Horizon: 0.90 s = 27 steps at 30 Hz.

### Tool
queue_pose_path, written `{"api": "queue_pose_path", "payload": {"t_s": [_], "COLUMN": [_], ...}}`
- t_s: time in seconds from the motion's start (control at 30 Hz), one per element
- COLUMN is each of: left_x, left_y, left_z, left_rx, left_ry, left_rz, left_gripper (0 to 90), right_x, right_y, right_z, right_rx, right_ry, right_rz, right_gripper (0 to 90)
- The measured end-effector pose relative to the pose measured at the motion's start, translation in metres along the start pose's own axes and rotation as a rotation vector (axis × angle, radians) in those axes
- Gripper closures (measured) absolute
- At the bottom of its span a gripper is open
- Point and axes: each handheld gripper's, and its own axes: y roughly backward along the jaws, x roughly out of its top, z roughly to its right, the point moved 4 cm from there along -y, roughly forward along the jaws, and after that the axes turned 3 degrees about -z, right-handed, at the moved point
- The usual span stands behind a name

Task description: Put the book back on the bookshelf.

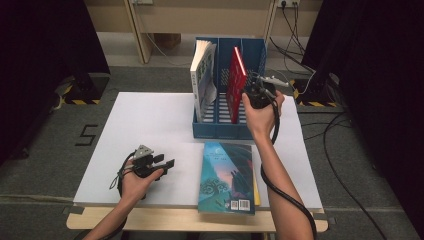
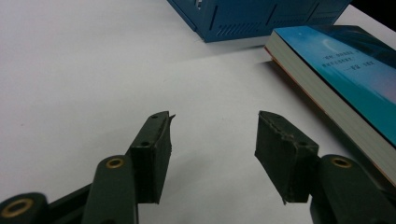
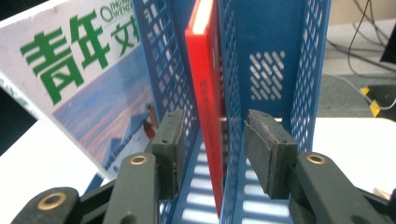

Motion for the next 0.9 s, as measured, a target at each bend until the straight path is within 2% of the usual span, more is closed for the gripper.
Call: {"api": "queue_pose_path", "payload": {"t_s": [0.33,0.53,0.9], "left_x": [0.010,0.013,0.021], "left_y": [-0.002,-0.006,-0.015], "left_z": [0.018,0.030,0.054], "left_rx": [-0.039,-0.069,-0.133], "left_ry": [-0.031,-0.045,-0.076], "left_rz": [-0.002,-0.014,-0.024], "left_gripper": [43.8,43.6,43.4], "right_x": [-0.030,-0.055,-0.100], "right_y": [0.013,0.015,0.012], "right_z": [0.010,0.016,0.027], "right_rx": [0.021,0.036,0.064], "right_ry": [-0.023,-0.021,-0.066], "right_rz": [-0.087,-0.164,-0.288], "right_gripper": [58.6,58.6,58.6]}}
